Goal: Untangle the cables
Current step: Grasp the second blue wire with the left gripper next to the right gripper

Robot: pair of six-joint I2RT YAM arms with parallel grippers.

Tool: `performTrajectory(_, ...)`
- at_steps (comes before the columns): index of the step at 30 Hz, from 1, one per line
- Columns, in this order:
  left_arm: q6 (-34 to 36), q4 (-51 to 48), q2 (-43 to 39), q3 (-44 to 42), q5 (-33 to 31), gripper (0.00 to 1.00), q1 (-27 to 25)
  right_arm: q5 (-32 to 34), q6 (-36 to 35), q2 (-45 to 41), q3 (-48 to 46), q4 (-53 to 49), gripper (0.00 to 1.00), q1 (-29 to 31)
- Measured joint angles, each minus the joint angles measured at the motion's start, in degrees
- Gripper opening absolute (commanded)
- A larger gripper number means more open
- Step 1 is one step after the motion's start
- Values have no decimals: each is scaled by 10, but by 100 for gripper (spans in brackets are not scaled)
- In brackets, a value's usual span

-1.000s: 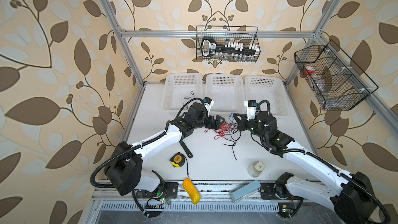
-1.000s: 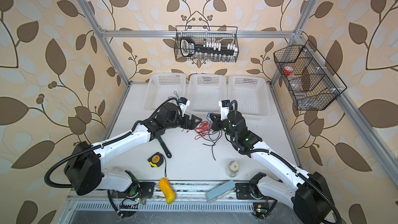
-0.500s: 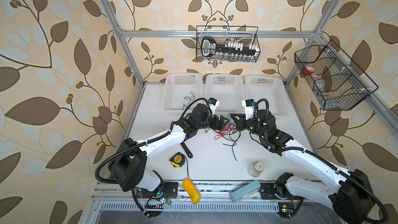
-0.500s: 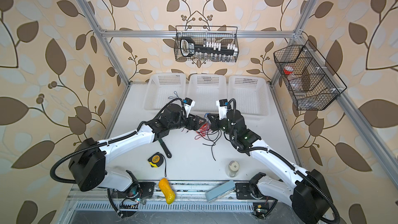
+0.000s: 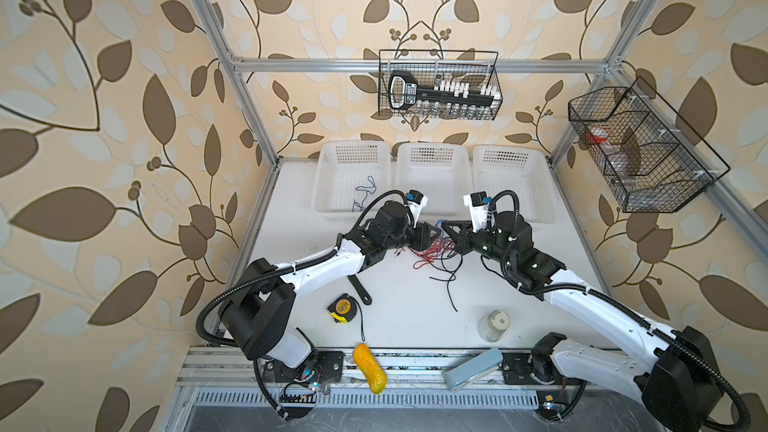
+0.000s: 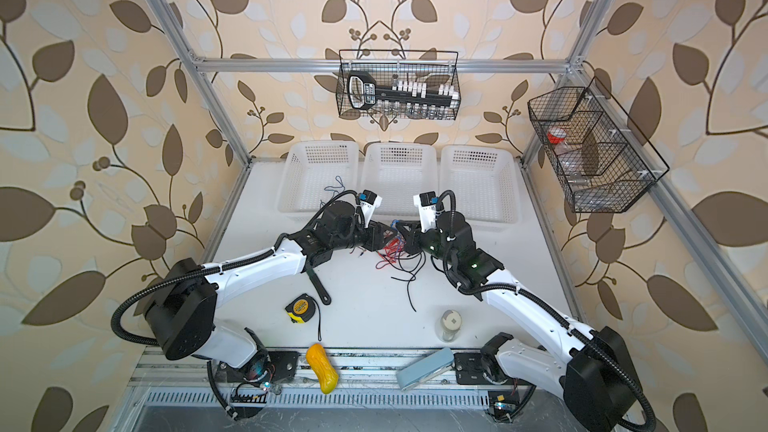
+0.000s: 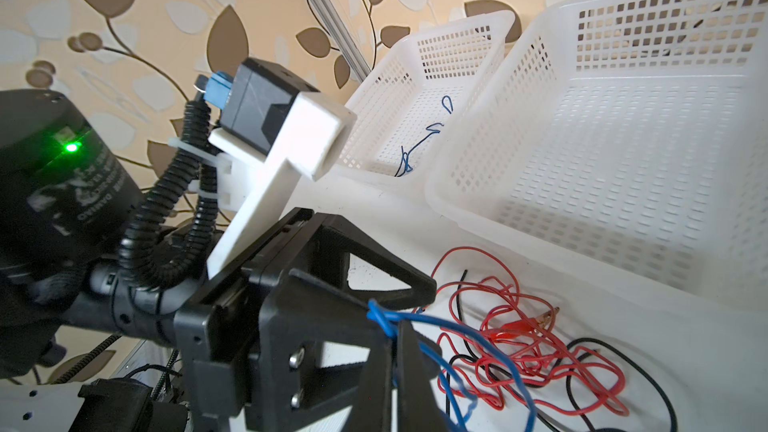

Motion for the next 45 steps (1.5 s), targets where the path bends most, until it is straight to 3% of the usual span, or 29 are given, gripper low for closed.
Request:
performTrajectory(8, -2, 5, 9, 8, 8, 23, -6, 0, 0, 0, 0, 0, 0, 0)
performTrajectory(17, -2, 13, 11, 8, 8, 0, -7, 1, -2, 0, 0, -2, 0, 0)
performTrajectory(23, -5, 12, 11, 8, -2, 0, -8, 8, -4, 0, 0, -4, 1, 0)
performTrajectory(32, -18, -14, 11, 28, -61, 0, -9, 41, -16, -23, -9, -26, 40, -1)
performTrajectory(39, -16, -39, 11, 30, -100, 0, -9, 64, -17, -75, -49, -43, 40, -17)
performTrajectory(45, -12, -55, 10, 30, -113, 0, -9, 75, -14, -70, -97, -53, 38, -23)
